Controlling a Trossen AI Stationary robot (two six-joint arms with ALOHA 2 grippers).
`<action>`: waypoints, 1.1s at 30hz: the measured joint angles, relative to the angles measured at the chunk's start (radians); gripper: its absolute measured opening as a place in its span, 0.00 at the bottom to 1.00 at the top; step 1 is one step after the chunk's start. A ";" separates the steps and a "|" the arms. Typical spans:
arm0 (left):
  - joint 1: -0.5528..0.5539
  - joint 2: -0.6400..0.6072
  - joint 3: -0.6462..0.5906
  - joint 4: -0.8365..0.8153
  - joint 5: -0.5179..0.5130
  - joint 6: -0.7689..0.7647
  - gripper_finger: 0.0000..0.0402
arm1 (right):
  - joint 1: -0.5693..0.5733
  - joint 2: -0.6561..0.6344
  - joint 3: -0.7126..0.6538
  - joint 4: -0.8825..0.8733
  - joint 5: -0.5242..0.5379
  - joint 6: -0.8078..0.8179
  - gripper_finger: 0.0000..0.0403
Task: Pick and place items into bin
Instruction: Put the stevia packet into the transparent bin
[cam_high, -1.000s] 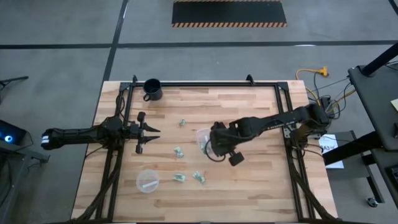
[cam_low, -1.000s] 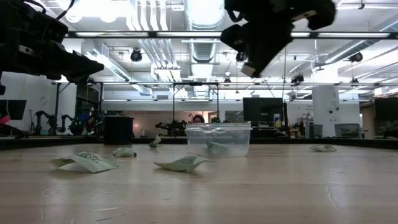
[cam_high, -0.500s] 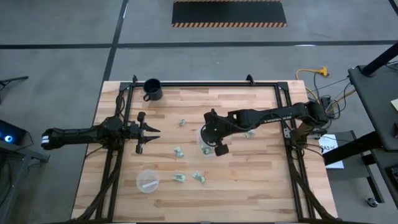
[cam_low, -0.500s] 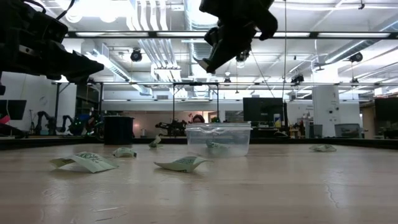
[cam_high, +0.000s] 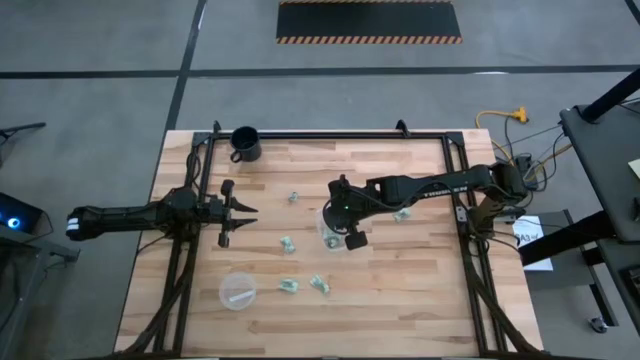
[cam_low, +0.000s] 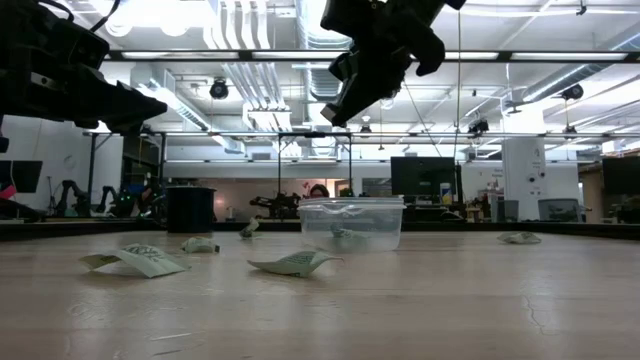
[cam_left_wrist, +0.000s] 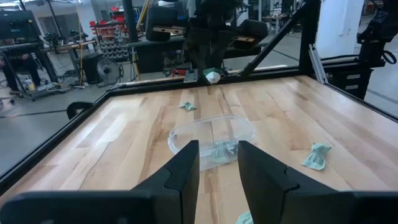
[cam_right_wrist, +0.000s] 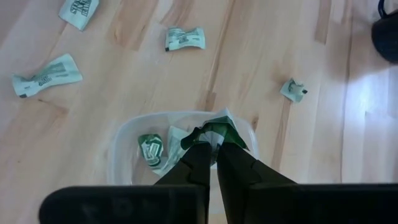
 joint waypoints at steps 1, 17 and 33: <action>0.000 0.000 0.000 0.000 0.000 0.000 0.23 | -0.001 0.000 0.000 0.001 0.000 -0.004 0.02; 0.000 0.000 0.000 0.000 0.000 0.000 0.23 | -0.006 0.000 -0.002 -0.001 -0.002 0.093 0.10; 0.000 0.000 0.000 0.000 0.000 0.000 0.23 | -0.012 0.000 -0.002 0.029 0.000 0.098 0.23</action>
